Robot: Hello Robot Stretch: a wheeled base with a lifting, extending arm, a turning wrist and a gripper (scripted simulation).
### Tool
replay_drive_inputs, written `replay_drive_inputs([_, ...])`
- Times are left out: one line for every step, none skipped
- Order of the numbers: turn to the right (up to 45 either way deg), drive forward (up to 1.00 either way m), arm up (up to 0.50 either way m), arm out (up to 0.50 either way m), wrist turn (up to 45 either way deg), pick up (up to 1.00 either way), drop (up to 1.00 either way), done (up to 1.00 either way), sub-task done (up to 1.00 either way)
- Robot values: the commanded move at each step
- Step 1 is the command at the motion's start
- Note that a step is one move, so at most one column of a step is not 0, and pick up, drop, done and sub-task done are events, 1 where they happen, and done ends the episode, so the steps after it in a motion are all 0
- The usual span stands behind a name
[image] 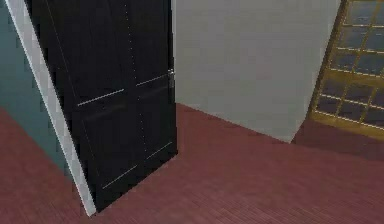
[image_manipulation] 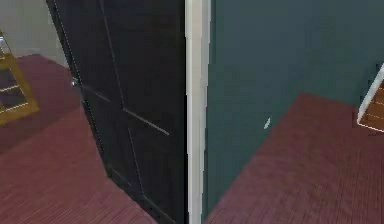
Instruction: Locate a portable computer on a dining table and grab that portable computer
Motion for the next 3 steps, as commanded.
replay_drive_inputs([36.0,0.00,0.00,0.00,0.0,0.00,0.00,0.00,0.00])
replay_drive_inputs([0.0,1.00,0.00,0.00,0.0,0.00,0.00,0.00,0.00])
replay_drive_inputs([3.0,0.00,0.00,0.00,0.0,0.00,0.00,0.00,0.00])
